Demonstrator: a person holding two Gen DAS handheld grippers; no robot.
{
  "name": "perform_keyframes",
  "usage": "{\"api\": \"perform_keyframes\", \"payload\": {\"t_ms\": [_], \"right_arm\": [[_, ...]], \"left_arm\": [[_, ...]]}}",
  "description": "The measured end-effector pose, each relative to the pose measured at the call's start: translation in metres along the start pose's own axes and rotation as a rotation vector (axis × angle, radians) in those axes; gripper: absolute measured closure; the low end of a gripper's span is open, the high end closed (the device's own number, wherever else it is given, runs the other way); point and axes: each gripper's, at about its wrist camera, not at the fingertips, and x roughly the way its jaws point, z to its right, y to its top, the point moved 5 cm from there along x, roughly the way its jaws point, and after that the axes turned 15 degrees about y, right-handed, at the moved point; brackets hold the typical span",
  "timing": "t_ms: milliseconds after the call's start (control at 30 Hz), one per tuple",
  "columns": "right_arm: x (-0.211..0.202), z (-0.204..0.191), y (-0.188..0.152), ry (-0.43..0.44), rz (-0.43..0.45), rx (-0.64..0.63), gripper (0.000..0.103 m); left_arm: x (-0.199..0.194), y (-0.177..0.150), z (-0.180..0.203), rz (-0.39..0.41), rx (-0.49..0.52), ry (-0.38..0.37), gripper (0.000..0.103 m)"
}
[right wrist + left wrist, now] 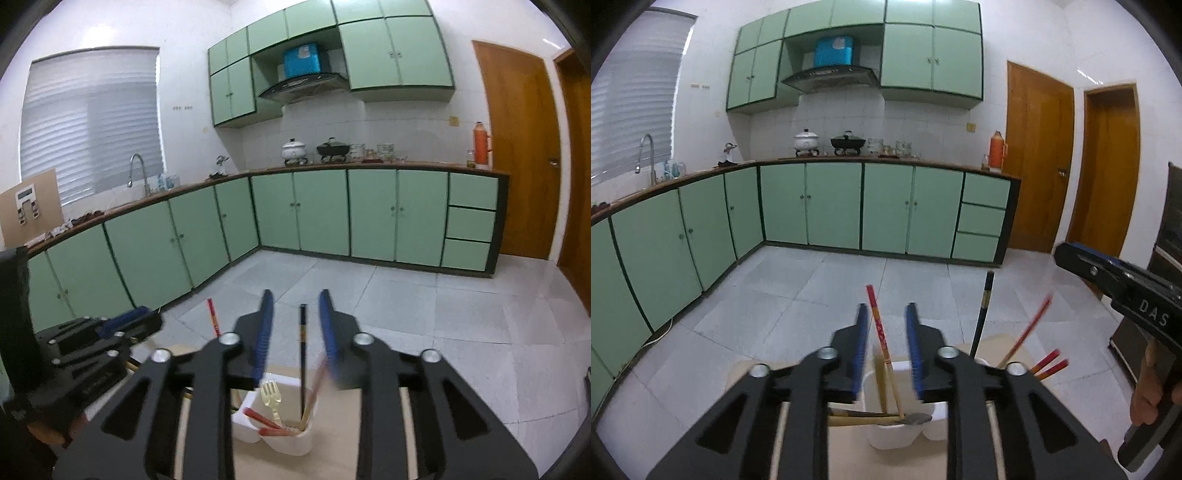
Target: Organize utensils
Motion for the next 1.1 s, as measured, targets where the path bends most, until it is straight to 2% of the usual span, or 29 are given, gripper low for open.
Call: {"api": "perform_keyframes", "payload": {"t_ms": [67,133,267,333,467,567,733,1100], "right_arm": [[-0.015,0.000,-0.001,-0.010,0.015,0.008,0.072],[-0.033,-0.001,-0.003,-0.019,0.034,0.016,0.061],[-0.068,-0.005,-0.014,-0.025,0.069,0.024,0.049],[-0.086,-0.008,-0.023,-0.031,0.077,0.027,0.040],[-0.122,-0.021,-0.050,-0.045,0.071,0.032,0.029],[-0.140,-0.030,-0.066,-0.048,0.054,0.037,0.019],[-0.160,-0.048,-0.083,-0.045,0.028,0.053,0.009],[-0.180,-0.083,-0.078,-0.017,-0.029,0.034,0.006]], "left_arm": [[-0.012,0.003,-0.004,0.020,-0.010,0.004,0.070],[-0.029,0.005,-0.010,0.043,-0.014,0.022,0.059],[-0.061,0.000,-0.018,0.064,-0.032,0.019,0.050],[-0.077,-0.007,-0.020,0.065,-0.040,0.012,0.044],[-0.104,-0.024,-0.021,0.055,-0.046,0.012,0.035],[-0.120,-0.037,-0.020,0.034,-0.055,0.010,0.022],[-0.147,-0.054,-0.017,0.018,-0.053,0.012,0.018],[-0.192,-0.059,-0.018,0.034,-0.038,0.007,0.016]]}}
